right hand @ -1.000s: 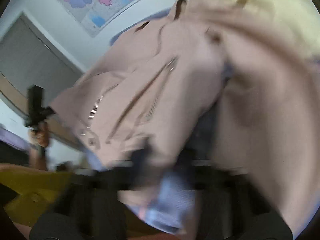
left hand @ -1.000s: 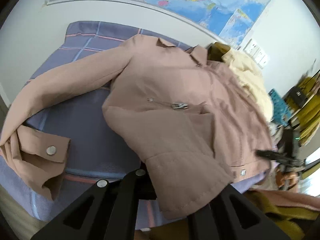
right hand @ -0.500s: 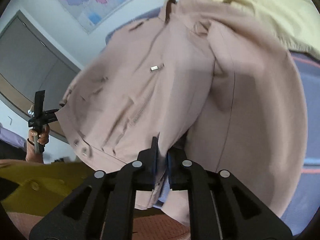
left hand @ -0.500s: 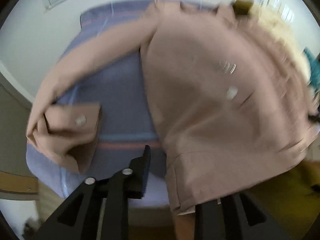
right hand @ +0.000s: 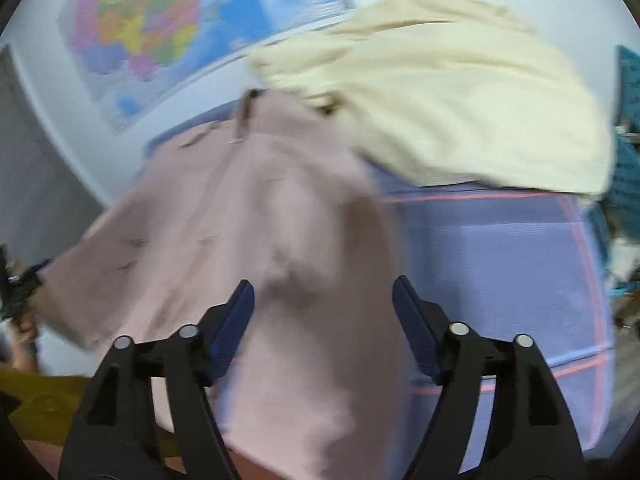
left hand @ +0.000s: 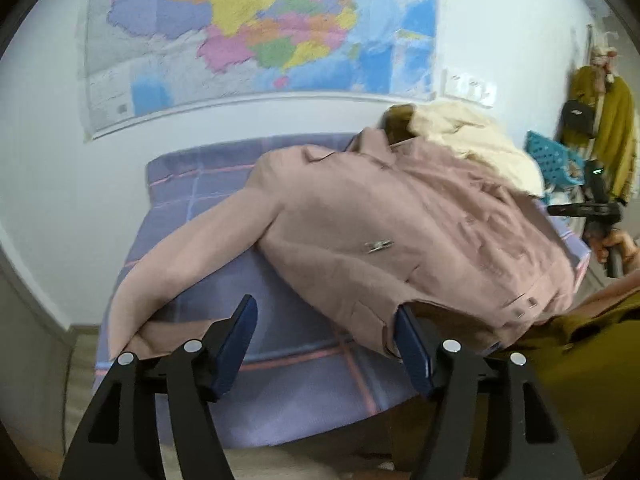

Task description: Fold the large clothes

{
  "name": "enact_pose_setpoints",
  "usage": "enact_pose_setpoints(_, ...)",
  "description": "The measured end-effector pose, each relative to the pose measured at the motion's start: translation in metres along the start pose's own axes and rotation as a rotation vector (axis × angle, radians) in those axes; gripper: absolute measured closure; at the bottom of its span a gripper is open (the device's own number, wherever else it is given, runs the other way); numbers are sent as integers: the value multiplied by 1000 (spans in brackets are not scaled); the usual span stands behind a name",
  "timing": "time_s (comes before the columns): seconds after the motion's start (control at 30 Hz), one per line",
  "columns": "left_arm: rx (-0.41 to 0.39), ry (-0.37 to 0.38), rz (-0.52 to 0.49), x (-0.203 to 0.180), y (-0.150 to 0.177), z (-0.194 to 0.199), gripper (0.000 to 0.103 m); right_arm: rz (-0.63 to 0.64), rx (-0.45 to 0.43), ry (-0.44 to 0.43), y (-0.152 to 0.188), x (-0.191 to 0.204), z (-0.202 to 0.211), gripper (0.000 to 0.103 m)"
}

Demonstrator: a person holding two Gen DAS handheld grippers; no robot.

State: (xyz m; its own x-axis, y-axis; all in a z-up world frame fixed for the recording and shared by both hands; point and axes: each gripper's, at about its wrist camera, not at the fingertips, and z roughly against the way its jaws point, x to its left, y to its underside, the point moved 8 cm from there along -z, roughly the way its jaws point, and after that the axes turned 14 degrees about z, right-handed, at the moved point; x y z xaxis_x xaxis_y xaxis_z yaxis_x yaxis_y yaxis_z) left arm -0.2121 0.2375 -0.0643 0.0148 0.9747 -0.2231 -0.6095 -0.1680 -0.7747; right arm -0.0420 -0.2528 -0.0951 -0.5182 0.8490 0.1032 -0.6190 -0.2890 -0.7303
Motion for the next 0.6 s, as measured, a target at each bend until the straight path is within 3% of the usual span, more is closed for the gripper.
enact_pose_setpoints(0.07,-72,88,-3,-9,-6,17,38,-51,13,-7,7,-16,-1,27)
enact_pose_setpoints(0.17,-162,98,45,-5,-17,38,33,-71,53,-62,22,-22,-13,27)
enact_pose_setpoints(0.23,-175,98,71,-3,-20,42,33,-67,67,-74,33,-23,-15,29)
enact_pose_setpoints(0.3,-176,100,72,-7,-23,37,29,-75,73,-134,40,-18,-16,39)
enact_pose_setpoints(0.43,-107,114,36,-37,-31,-10,28,-102,42,-210,49,-14,-7,45)
enact_pose_setpoints(0.5,-57,142,17,-54,-33,-36,28,-139,27,-234,53,-16,-3,58)
enact_pose_setpoints(0.57,-2,149,-19,-73,-37,-68,28,-178,22,-302,59,-15,2,100)
enact_pose_setpoints(0.6,16,157,-30,-79,-38,-78,28,-201,5,-336,58,-13,7,101)
